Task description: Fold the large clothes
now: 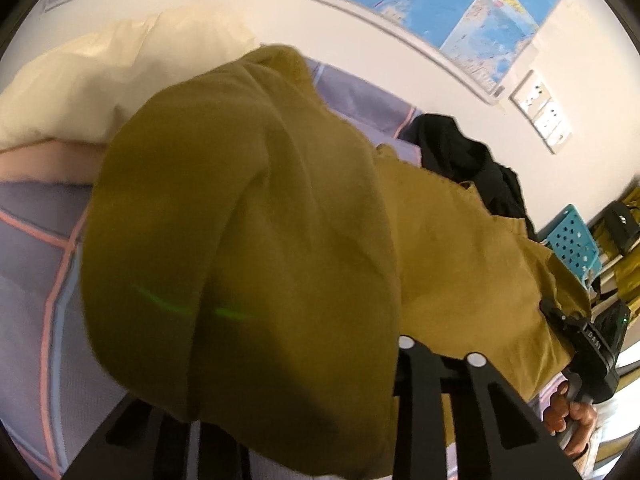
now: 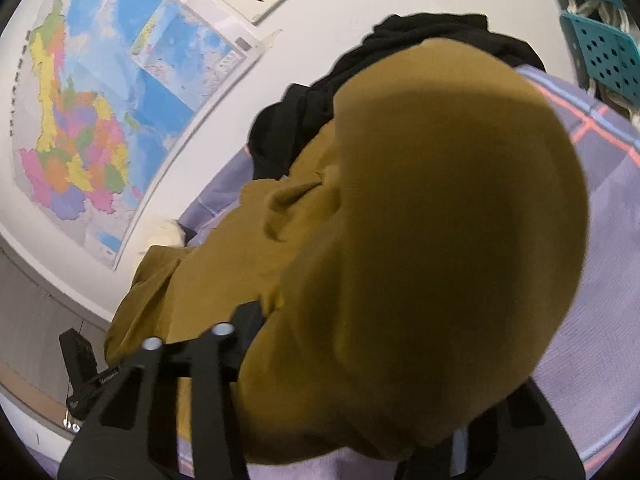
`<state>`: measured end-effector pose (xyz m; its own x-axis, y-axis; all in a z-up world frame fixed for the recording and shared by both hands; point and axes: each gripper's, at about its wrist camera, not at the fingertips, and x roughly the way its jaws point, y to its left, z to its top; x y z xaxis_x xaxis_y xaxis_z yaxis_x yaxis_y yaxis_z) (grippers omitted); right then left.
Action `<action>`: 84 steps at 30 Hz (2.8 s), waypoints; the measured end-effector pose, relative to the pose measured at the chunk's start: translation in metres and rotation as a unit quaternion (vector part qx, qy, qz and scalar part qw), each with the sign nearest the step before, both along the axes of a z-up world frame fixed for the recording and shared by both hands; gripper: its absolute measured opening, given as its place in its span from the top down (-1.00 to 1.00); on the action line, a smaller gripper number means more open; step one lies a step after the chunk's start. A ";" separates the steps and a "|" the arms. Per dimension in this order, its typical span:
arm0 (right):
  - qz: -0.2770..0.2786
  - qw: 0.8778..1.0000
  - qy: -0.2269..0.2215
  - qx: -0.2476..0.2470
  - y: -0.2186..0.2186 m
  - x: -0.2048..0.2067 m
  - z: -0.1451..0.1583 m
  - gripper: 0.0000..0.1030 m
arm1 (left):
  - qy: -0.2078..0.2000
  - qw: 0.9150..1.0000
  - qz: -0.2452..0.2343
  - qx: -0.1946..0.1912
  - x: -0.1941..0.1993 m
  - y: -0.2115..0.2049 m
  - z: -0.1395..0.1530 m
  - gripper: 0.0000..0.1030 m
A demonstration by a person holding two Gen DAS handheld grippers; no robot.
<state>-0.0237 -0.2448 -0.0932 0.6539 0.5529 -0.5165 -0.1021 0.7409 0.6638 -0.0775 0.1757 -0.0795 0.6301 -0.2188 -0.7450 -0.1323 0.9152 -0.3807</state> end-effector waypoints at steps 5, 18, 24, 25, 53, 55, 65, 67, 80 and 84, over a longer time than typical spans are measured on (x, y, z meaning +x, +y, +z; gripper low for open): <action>0.027 0.999 -0.032 0.013 -0.008 -0.019 0.027 0.37 | -0.037 0.999 -0.034 -0.008 -0.022 -0.001 0.029 0.59; 0.041 0.998 0.044 0.017 -0.013 -0.014 -0.009 -0.60 | 0.025 0.996 -0.065 -0.049 -0.018 0.018 -0.016 -0.23; 0.037 0.998 0.032 0.027 -0.009 0.002 -0.011 -0.22 | 0.005 0.998 -0.058 -0.005 -0.007 -0.004 -0.016 -0.46; 0.037 0.998 0.030 0.028 -0.009 0.003 -0.011 -0.12 | 0.009 0.999 -0.048 0.005 -0.005 -0.005 -0.015 -0.33; 0.099 0.980 -0.167 0.036 -0.003 0.023 0.147 0.48 | -0.118 0.988 -0.075 0.059 -0.016 0.019 0.139 0.58; 0.110 0.975 -0.189 0.049 0.006 0.032 0.164 0.48 | -0.141 0.985 -0.066 0.069 -0.015 0.028 0.162 0.58; 0.170 0.949 -0.256 0.075 0.106 0.103 0.226 0.48 | -0.219 0.964 0.016 0.153 -0.013 0.115 0.246 0.58; 0.183 0.945 -0.257 0.080 0.129 0.113 0.229 0.48 | -0.214 0.964 0.039 0.156 -0.005 0.136 0.250 0.58; 0.268 0.934 -0.222 0.080 0.273 0.171 0.206 0.48 | -0.172 0.948 0.177 0.201 0.027 0.287 0.240 0.58; 0.288 0.929 -0.219 0.081 0.309 0.176 0.194 0.48 | -0.149 0.943 0.212 0.207 0.038 0.331 0.225 0.58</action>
<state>0.1522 0.0638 0.1006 0.3531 0.9234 -0.1504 -0.7370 0.3735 0.5633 -0.0397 0.5071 0.1456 0.7910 0.3707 -0.4867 -0.4630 0.8828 -0.0801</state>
